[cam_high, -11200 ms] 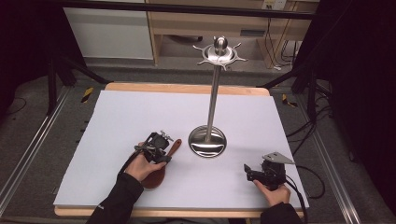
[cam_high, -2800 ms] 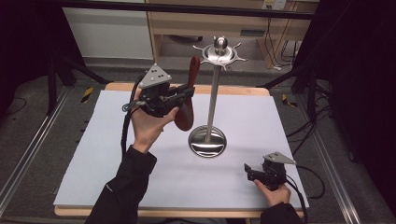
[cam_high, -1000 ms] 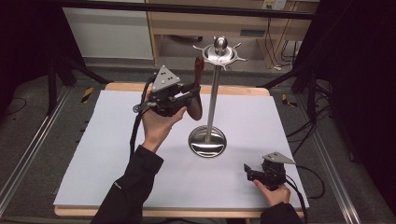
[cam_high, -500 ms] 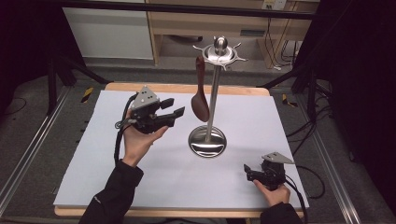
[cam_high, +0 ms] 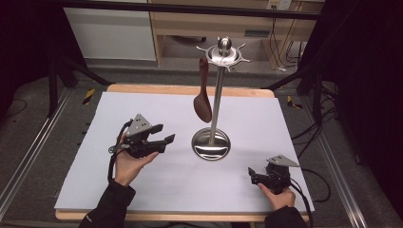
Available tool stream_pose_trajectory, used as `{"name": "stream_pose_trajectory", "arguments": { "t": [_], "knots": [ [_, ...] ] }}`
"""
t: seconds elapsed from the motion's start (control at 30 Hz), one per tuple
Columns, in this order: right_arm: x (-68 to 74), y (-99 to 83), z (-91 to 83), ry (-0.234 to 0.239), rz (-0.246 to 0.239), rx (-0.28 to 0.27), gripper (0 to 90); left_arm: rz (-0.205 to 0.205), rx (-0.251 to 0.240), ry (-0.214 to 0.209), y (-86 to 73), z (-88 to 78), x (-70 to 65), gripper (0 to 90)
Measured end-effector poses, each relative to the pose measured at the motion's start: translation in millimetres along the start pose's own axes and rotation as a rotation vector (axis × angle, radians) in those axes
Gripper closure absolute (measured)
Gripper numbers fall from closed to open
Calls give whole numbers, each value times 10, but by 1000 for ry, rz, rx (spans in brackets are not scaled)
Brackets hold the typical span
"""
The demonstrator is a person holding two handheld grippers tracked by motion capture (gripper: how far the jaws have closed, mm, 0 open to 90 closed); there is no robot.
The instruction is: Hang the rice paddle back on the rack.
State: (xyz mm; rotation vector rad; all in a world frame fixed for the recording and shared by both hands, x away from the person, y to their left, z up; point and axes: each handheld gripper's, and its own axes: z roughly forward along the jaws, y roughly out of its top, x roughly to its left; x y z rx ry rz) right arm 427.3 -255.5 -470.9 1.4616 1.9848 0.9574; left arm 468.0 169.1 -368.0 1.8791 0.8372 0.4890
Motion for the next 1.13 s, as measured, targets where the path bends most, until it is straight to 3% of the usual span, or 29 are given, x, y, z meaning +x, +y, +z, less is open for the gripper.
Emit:
{"name": "stream_pose_trajectory", "arguments": {
  "t": [0.23, 0.6, 0.9, 1.03, 1.07, 1.13],
  "knots": [
    [-14, -7, 12, -7, -3, 7, 145, -19, 40, 27, -270, -63, 93, 399],
    [-26, -18, 11, -11, 10, 14, 137, -43, 91, 113, -693, -202, 264, 362],
    [-56, -36, 8, -16, 22, 22, 124, -122, 87, 177, -1011, -363, 451, 350],
    [-92, -52, 2, -17, 31, 24, 114, -145, 78, 213, -1088, -431, 533, 350],
    [-87, -57, -4, -15, 53, 23, 113, -153, 74, 221, -1104, -448, 551, 350],
    [-103, -61, -9, -13, 43, 21, 107, -158, 74, 236, -1141, -475, 572, 349]
  ]
}}
